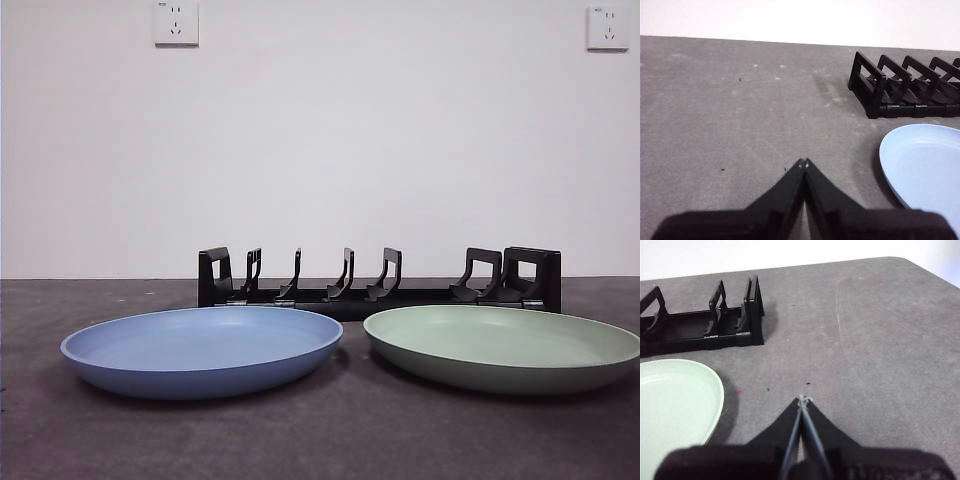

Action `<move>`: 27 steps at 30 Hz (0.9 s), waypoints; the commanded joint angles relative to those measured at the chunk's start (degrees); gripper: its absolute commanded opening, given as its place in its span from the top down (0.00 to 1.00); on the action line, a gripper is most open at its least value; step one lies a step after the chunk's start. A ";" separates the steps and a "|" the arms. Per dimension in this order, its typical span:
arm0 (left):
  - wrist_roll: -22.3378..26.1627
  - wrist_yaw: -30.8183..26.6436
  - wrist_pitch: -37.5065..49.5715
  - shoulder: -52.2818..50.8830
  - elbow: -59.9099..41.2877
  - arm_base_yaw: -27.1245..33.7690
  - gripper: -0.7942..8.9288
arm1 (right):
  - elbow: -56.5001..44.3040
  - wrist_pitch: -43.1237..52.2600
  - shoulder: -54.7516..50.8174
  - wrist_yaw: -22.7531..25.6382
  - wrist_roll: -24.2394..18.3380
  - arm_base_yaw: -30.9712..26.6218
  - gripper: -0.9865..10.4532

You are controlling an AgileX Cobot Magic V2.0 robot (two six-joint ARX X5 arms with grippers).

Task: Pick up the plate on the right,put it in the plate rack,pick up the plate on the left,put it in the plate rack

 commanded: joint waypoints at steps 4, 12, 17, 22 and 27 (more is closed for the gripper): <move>-0.59 -0.04 0.35 0.02 -0.61 0.07 0.92 | -0.37 0.46 -0.07 -0.02 0.26 -0.04 0.91; -0.61 0.22 0.39 0.13 -0.61 0.07 0.92 | -0.31 4.07 -0.07 -0.63 7.41 -0.04 0.91; -2.95 0.28 0.44 0.35 0.83 0.07 0.92 | 1.44 6.16 0.11 -2.25 13.25 -0.04 0.92; -3.50 2.45 0.15 1.86 5.68 0.04 0.93 | 5.70 6.01 2.56 -3.93 17.00 -0.04 0.92; -5.73 3.45 -1.05 6.40 13.53 0.04 0.93 | 13.70 5.95 9.07 -7.65 16.90 -0.04 0.92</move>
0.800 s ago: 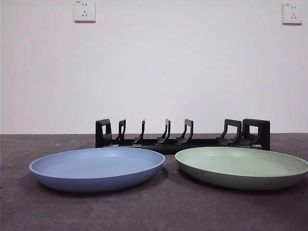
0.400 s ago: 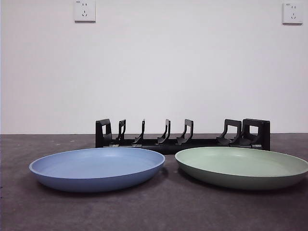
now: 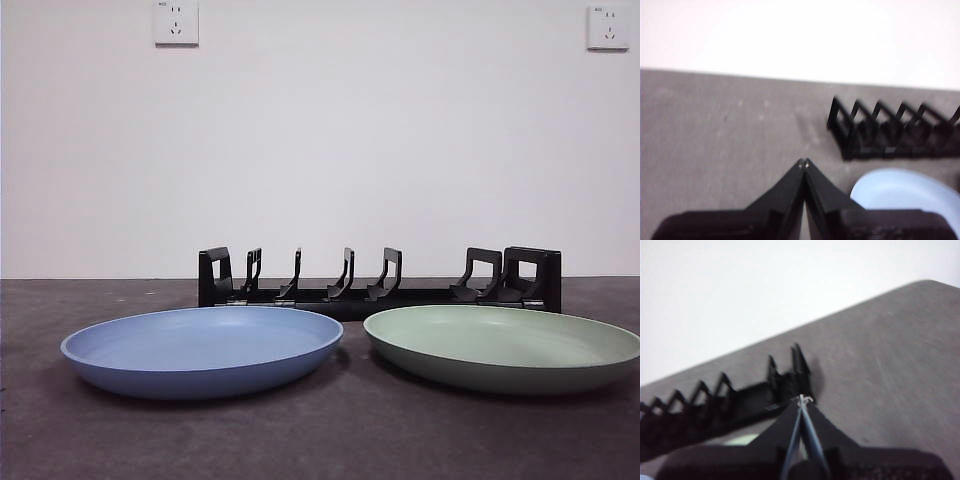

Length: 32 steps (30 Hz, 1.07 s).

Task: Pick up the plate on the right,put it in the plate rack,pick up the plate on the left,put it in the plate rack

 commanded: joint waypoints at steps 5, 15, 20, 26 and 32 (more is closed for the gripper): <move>-1.57 4.68 -5.38 9.09 12.11 0.07 0.93 | 13.49 -1.73 12.00 -8.15 -0.70 -0.04 0.92; 4.98 18.32 -18.45 22.36 30.60 0.04 0.93 | 37.64 -26.91 30.38 -17.51 -15.50 -0.02 0.92; 9.44 22.84 -28.65 26.99 39.50 -0.44 0.93 | 46.38 -40.15 36.63 -19.93 -21.70 0.00 0.92; 12.72 22.93 -36.26 30.10 46.07 -3.26 0.93 | 50.84 -46.82 39.43 -22.88 -23.43 0.11 0.92; 12.98 22.93 -37.66 31.32 47.12 -4.98 0.92 | 51.19 -48.59 39.43 -23.47 -23.50 1.20 0.91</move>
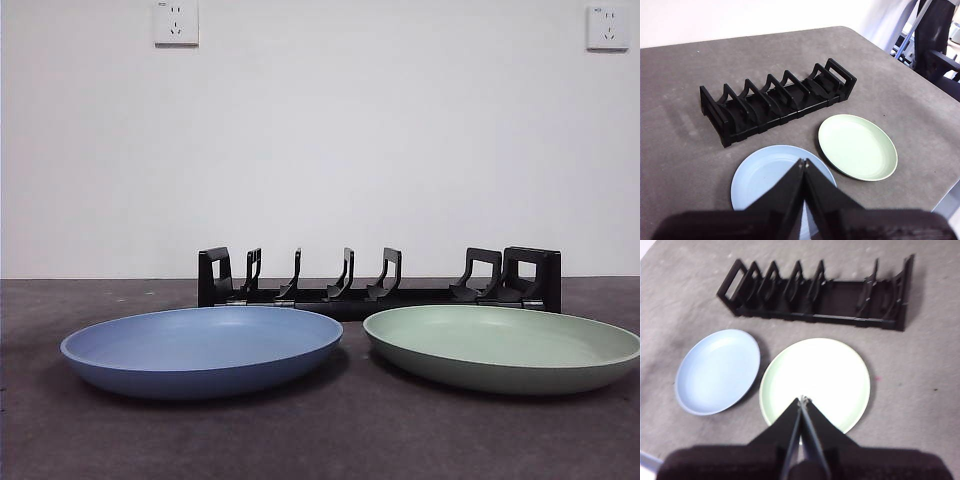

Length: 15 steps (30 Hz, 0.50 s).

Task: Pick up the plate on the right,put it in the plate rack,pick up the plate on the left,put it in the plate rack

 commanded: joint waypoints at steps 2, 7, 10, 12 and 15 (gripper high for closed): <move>0.85 0.68 0.04 0.13 0.11 -0.24 0.90 | 0.09 -0.31 -0.04 -0.31 -0.59 0.09 0.90; 0.87 2.95 0.20 0.44 0.11 -0.96 0.33 | 0.09 -0.50 -0.04 -0.74 -0.24 0.09 0.48; 0.94 2.95 0.35 1.11 0.11 -2.54 0.33 | 0.09 -0.81 -0.04 -3.26 0.04 0.09 0.46; 1.36 2.95 0.48 1.57 0.11 -3.63 0.33 | 0.09 -1.18 -0.02 -3.26 0.04 0.09 0.46; 2.38 2.91 0.50 2.05 0.11 -5.29 0.30 | 0.09 -1.77 -0.02 -3.23 0.04 0.09 0.46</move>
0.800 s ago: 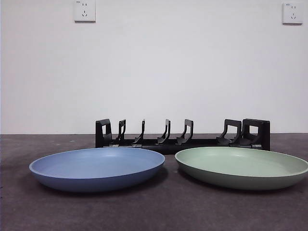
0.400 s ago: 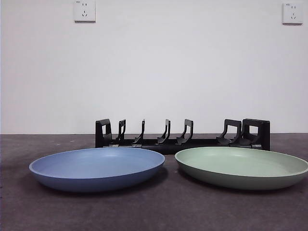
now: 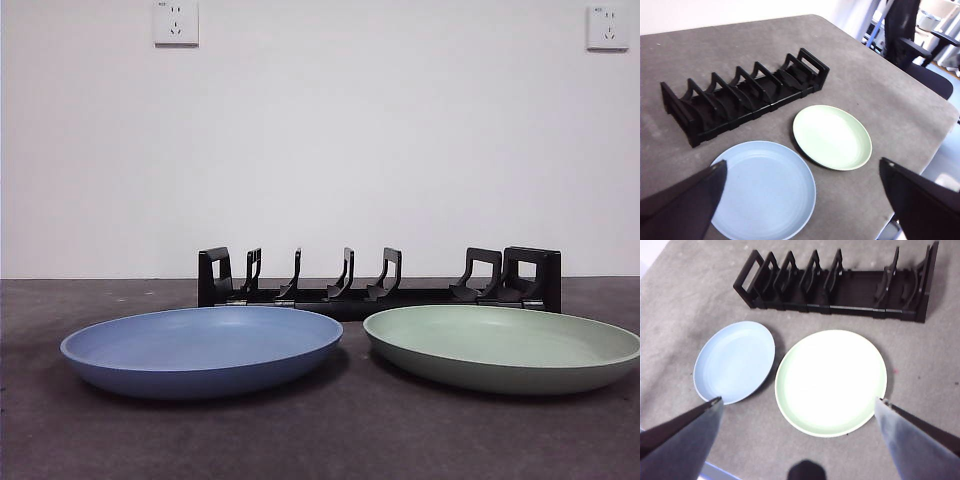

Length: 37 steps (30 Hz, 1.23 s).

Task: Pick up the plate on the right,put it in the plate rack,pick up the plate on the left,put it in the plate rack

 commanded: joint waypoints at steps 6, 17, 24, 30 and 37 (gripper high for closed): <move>1.99 0.02 0.48 1.11 0.11 -2.29 0.30 | 0.09 -0.17 0.79 -0.22 0.11 0.09 0.47; 3.82 -0.22 4.15 4.31 0.44 -7.65 0.30 | 0.09 0.17 10.23 1.03 0.09 0.09 0.47; 5.77 -0.24 5.18 7.65 0.46 -11.72 0.30 | 0.09 1.09 20.74 5.20 0.09 0.09 0.47; 6.19 -0.33 7.56 9.81 0.46 -14.56 0.30 | 0.09 3.67 29.94 6.75 0.11 0.09 0.47; 7.30 -1.97 8.07 11.43 0.46 -16.74 0.30 | 0.09 7.26 39.63 7.56 0.11 0.09 0.47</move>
